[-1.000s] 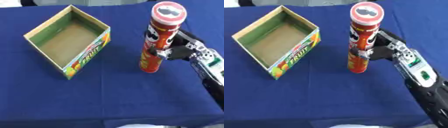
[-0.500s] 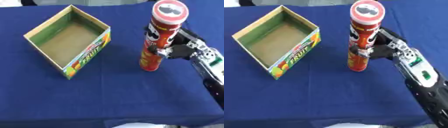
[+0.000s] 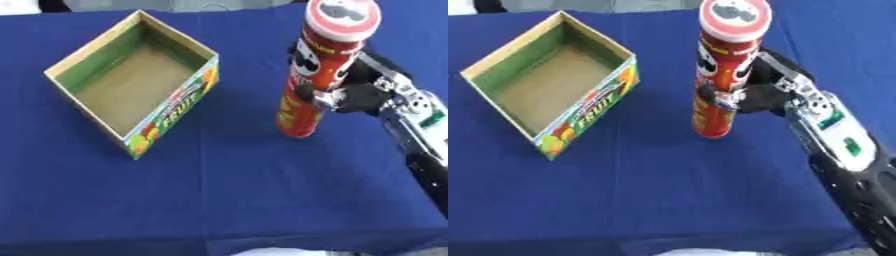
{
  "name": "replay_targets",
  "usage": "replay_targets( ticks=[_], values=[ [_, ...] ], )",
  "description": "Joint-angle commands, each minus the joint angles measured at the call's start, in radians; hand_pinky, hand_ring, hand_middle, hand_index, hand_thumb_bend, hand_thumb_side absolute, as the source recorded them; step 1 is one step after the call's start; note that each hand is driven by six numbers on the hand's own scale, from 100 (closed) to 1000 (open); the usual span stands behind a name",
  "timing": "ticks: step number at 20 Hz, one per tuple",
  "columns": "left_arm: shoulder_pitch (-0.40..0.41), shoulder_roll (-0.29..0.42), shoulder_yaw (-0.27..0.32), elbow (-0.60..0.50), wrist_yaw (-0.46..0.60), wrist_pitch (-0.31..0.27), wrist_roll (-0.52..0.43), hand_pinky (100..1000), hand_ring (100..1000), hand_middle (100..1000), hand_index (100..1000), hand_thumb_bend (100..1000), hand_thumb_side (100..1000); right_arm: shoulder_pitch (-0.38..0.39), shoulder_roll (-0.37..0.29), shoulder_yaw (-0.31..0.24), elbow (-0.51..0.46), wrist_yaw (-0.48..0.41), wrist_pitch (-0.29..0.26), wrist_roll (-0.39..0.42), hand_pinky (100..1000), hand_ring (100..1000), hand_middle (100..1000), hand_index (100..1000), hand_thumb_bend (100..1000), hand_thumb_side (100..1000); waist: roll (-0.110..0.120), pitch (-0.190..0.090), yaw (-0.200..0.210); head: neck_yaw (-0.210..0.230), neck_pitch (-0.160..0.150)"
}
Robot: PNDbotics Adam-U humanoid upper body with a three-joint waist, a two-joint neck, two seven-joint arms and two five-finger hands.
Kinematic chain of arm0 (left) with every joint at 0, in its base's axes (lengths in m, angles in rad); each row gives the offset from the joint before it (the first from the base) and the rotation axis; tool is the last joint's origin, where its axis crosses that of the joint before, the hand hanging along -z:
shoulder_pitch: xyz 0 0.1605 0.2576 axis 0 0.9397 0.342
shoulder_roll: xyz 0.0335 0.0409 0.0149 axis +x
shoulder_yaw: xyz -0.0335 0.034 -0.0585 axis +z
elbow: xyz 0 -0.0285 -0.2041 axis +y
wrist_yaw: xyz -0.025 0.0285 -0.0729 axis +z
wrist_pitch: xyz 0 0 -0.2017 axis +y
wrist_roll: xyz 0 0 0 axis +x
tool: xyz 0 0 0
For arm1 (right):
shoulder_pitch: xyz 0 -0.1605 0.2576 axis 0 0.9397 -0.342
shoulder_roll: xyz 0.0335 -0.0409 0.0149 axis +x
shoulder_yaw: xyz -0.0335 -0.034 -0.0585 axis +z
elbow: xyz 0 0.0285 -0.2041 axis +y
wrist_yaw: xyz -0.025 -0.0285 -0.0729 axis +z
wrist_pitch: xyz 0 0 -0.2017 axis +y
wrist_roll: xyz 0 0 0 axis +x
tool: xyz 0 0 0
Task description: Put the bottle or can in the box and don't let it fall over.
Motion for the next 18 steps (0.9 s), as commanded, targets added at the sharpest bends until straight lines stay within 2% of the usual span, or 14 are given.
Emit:
replay_targets(
  ticks=[1, 7, 18],
  values=[
    [-0.01, 0.031, 0.006, -0.013, 0.0, -0.002, -0.002, 749, 932, 901, 898, 538, 1000, -0.021, -0.032, -0.014, -0.042, -0.011, 0.004, -0.009, 858, 895, 851, 298, 100, 100, 0.001, -0.019, 0.0, -0.001, 0.005],
    [-0.009, 0.035, 0.005, -0.013, -0.002, -0.001, -0.003, 749, 932, 901, 898, 538, 1000, -0.063, -0.049, -0.017, -0.077, -0.022, 0.019, -0.023, 859, 895, 850, 294, 100, 100, -0.002, -0.021, 0.0, 0.002, 0.005],
    [-0.007, 0.036, 0.003, -0.014, -0.004, 0.0, -0.005, 750, 933, 902, 899, 538, 1000, -0.239, -0.065, 0.015, -0.111, -0.045, 0.082, -0.019, 861, 897, 850, 287, 100, 100, -0.006, -0.024, 0.003, -0.002, 0.005]
  ],
)
